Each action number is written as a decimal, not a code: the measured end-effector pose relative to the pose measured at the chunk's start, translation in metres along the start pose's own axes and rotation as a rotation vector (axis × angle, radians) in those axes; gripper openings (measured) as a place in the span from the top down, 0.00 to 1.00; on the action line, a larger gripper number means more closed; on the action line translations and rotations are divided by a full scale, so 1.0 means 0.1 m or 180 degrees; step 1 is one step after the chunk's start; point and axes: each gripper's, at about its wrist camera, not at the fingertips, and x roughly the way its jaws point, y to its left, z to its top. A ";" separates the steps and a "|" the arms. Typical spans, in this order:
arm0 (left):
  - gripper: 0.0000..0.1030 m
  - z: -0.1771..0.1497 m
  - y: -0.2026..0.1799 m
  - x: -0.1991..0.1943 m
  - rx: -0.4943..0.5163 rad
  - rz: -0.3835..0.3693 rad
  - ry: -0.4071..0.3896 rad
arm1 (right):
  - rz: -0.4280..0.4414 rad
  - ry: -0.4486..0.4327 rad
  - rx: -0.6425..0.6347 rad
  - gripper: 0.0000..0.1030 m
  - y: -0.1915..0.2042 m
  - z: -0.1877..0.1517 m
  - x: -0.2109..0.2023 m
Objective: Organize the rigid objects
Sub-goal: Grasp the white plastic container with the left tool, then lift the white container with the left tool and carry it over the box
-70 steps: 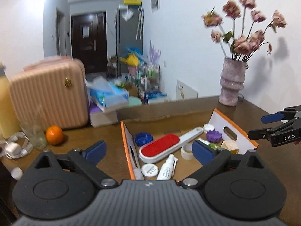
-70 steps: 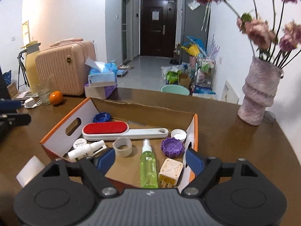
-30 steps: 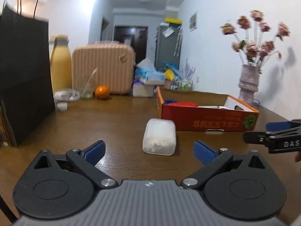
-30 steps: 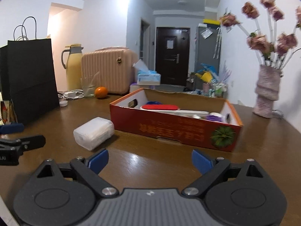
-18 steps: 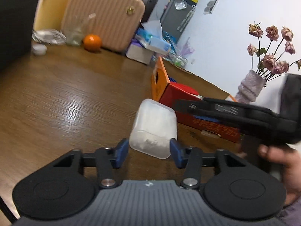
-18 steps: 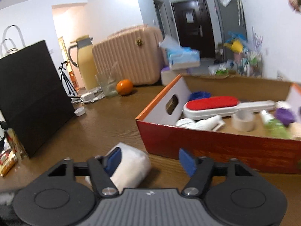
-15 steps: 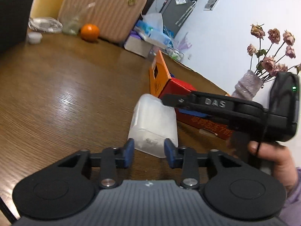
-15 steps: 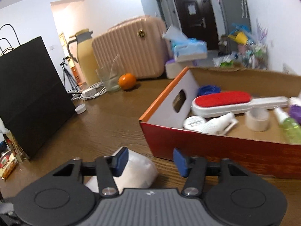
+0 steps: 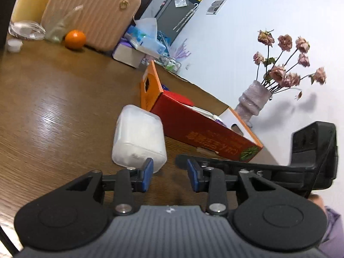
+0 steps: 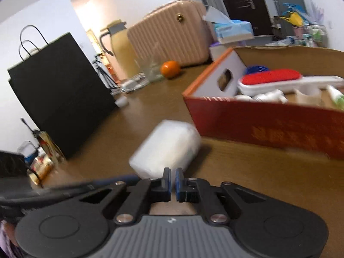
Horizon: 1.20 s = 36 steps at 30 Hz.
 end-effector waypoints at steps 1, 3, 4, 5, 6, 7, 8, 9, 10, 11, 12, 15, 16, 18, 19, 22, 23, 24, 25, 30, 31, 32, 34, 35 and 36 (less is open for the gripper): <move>0.54 0.00 0.00 -0.02 -0.0018 0.0096 -0.0032 | -0.0049 -0.0063 0.0031 0.88 -0.02 -0.02 -0.06; 0.36 0.02 0.05 -0.03 -0.0139 0.0278 -0.0123 | -0.0129 -0.0229 0.0192 0.83 -0.10 0.02 -0.14; 0.20 0.04 0.08 -0.02 -0.0250 0.0427 -0.0180 | -0.0151 -0.0271 0.0245 0.77 -0.12 0.07 -0.14; 0.18 0.06 0.09 -0.01 -0.0314 0.0527 -0.0262 | -0.0157 -0.0315 0.0281 0.73 -0.14 0.13 -0.12; 0.18 0.10 0.10 0.02 -0.0294 0.0579 -0.0338 | -0.0170 -0.0344 0.0288 0.63 -0.15 0.18 -0.08; 0.18 0.16 0.09 0.07 -0.0234 0.0625 -0.0351 | -0.0187 -0.0357 0.0286 0.56 -0.15 0.22 -0.03; 0.18 0.22 0.09 0.13 -0.0189 0.0652 -0.0337 | -0.0213 -0.0340 0.0282 0.57 -0.14 0.26 0.03; 0.18 0.28 0.10 0.20 -0.0156 0.0614 -0.0314 | -0.0257 -0.0316 0.0283 0.57 -0.14 0.29 0.10; 0.23 0.33 0.12 0.27 -0.0134 0.0553 -0.0248 | -0.0270 -0.0314 0.0316 0.57 -0.13 0.30 0.14; 0.30 0.36 0.13 0.33 -0.0139 0.0531 -0.0130 | -0.0232 -0.0317 0.0379 0.57 -0.14 0.29 0.16; 0.46 0.36 0.13 0.39 -0.0154 0.0454 -0.0018 | -0.0169 -0.0325 0.0437 0.58 -0.14 0.27 0.17; 0.59 0.26 0.04 0.42 -0.0045 0.0228 0.0095 | -0.0068 -0.0320 0.0601 0.73 -0.18 0.19 0.16; 0.60 0.22 -0.04 0.40 0.0037 0.0224 0.0107 | -0.0035 -0.0304 0.0645 0.73 -0.20 0.14 0.14; 0.59 0.11 -0.19 0.35 0.0079 0.0238 0.0136 | -0.0029 -0.0324 0.0707 0.73 -0.24 0.06 0.06; 0.60 0.05 -0.27 0.32 0.0081 0.0227 0.0161 | -0.0035 -0.0330 0.0712 0.73 -0.25 0.01 0.00; 0.61 -0.21 -0.57 0.16 0.0100 0.0134 0.0298 | -0.0144 -0.0352 0.0665 0.73 -0.24 -0.19 -0.28; 0.61 -0.32 -0.69 0.11 0.0113 0.0074 0.0342 | -0.0184 -0.0362 0.0639 0.73 -0.23 -0.27 -0.39; 0.61 -0.41 -0.78 0.06 0.0140 0.0006 0.0373 | -0.0223 -0.0383 0.0653 0.73 -0.24 -0.37 -0.53; 0.57 -0.49 -0.87 0.04 0.0187 -0.0140 0.0445 | -0.0250 -0.0412 0.0683 0.73 -0.26 -0.46 -0.65; 0.55 -0.64 -1.10 -0.12 0.0667 -0.0575 0.0592 | -0.0565 -0.0554 0.0784 0.72 -0.39 -0.72 -1.11; 0.55 -0.59 -1.09 -0.16 0.0744 -0.0512 0.0484 | -0.0680 -0.0597 0.0756 0.72 -0.38 -0.77 -1.21; 0.55 -0.50 -1.05 -0.17 0.0772 -0.0446 0.0384 | -0.0752 -0.0647 0.0754 0.72 -0.37 -0.83 -1.33; 0.55 -0.31 -0.95 -0.11 0.0730 -0.0289 0.0263 | -0.0753 -0.0729 0.0857 0.72 -0.40 -0.95 -1.51; 0.55 -0.23 -0.90 -0.05 0.0692 -0.0266 0.0222 | -0.0696 -0.0772 0.0953 0.72 -0.42 -1.01 -1.57; 0.54 -0.14 -0.85 0.04 0.0664 -0.0331 0.0226 | -0.0619 -0.0799 0.1034 0.72 -0.44 -1.06 -1.60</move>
